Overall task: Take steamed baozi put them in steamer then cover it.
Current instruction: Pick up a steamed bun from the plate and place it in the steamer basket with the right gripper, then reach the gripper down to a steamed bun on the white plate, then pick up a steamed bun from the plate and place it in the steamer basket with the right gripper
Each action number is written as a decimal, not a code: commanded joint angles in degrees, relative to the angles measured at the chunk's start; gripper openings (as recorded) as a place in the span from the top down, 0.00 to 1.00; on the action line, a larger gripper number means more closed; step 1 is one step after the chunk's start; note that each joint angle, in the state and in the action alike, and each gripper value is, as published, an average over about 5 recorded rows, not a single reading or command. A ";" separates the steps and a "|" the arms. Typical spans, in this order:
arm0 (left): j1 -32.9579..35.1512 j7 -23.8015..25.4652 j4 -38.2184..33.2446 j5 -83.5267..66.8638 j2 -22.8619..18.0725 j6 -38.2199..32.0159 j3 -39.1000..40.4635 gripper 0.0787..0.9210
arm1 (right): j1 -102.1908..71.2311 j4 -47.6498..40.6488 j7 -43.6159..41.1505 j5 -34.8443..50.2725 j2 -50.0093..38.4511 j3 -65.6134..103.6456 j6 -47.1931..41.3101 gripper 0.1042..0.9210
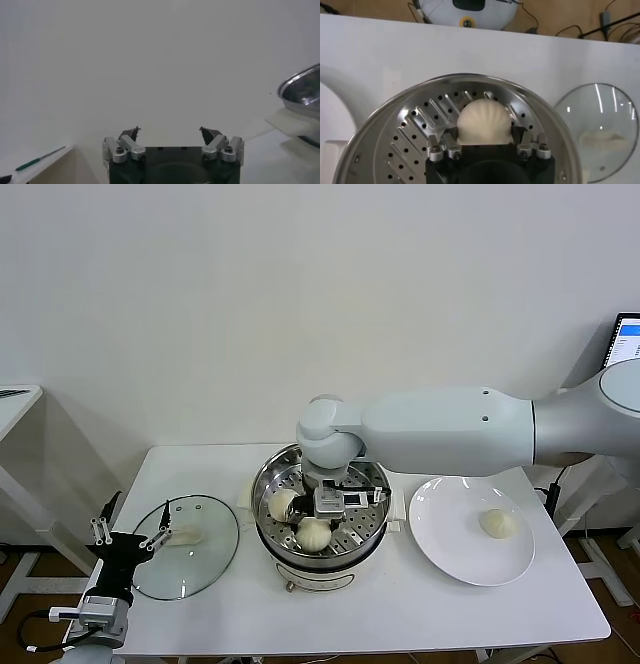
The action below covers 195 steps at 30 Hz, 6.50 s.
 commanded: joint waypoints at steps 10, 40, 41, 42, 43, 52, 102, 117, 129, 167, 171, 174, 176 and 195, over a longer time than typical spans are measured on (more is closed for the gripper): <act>0.23 0.00 -0.12 -0.02 -0.02 0.02 -0.19 0.12 | -3.05 -2.46 0.00 -1.69 1.02 1.11 0.02 0.22; 1.56 -0.52 -2.07 2.18 -0.60 -0.27 1.92 0.12 | -10.59 -13.26 -12.33 9.05 -44.46 17.06 -30.38 0.12; 1.56 -0.52 -2.08 2.19 -0.62 -0.27 1.91 0.12 | -13.28 -14.44 -12.67 7.58 -44.73 19.70 -30.55 0.12; 1.57 -0.52 -2.08 2.19 -0.60 -0.27 1.90 0.12 | -16.07 -15.84 -12.94 5.88 -44.84 22.51 -30.54 0.12; 1.57 -0.52 -2.05 2.18 -0.57 -0.26 1.89 0.12 | -18.66 -17.21 -13.11 4.33 -44.76 25.13 -30.43 0.12; 1.32 -0.58 -1.38 2.21 -0.60 -0.16 2.30 0.12 | -35.54 -26.48 -12.73 -5.08 -40.15 42.16 -28.02 0.12; 0.55 -0.73 0.27 2.46 -0.90 -0.07 2.49 0.12 | -46.71 -36.01 -8.74 -19.17 -28.58 55.40 -23.78 0.17; 0.72 -0.81 -0.17 2.66 -0.91 -0.06 2.67 0.12 | -39.61 -29.24 -10.84 -8.01 -34.43 46.83 -27.87 0.34; -0.09 -0.70 -0.52 2.52 -1.24 -0.25 3.48 0.12 | -5.44 -5.63 -11.12 16.99 -45.65 14.12 -41.65 0.34; -2.54 0.72 0.88 -1.11 0.41 0.02 0.19 0.12 | 8.60 -3.92 1.25 41.42 -4.39 -5.28 -58.77 0.33; -2.51 0.77 1.01 -1.35 0.59 0.06 -0.29 0.12 | 5.40 -6.61 0.96 39.08 -2.78 -4.19 -58.66 0.32; -2.50 0.81 1.18 -1.40 0.63 0.02 -0.63 0.12 | 3.64 -7.94 0.70 37.68 -2.34 -3.79 -58.57 0.32; -2.53 0.85 1.32 -1.40 0.64 -0.02 -0.81 0.12 | 2.60 -8.53 0.57 36.96 -2.32 -3.55 -58.55 0.32; -2.52 0.89 1.46 -1.53 0.70 0.03 -0.82 0.12 | -0.74 -10.37 0.13 32.97 -4.18 -2.46 -58.45 0.31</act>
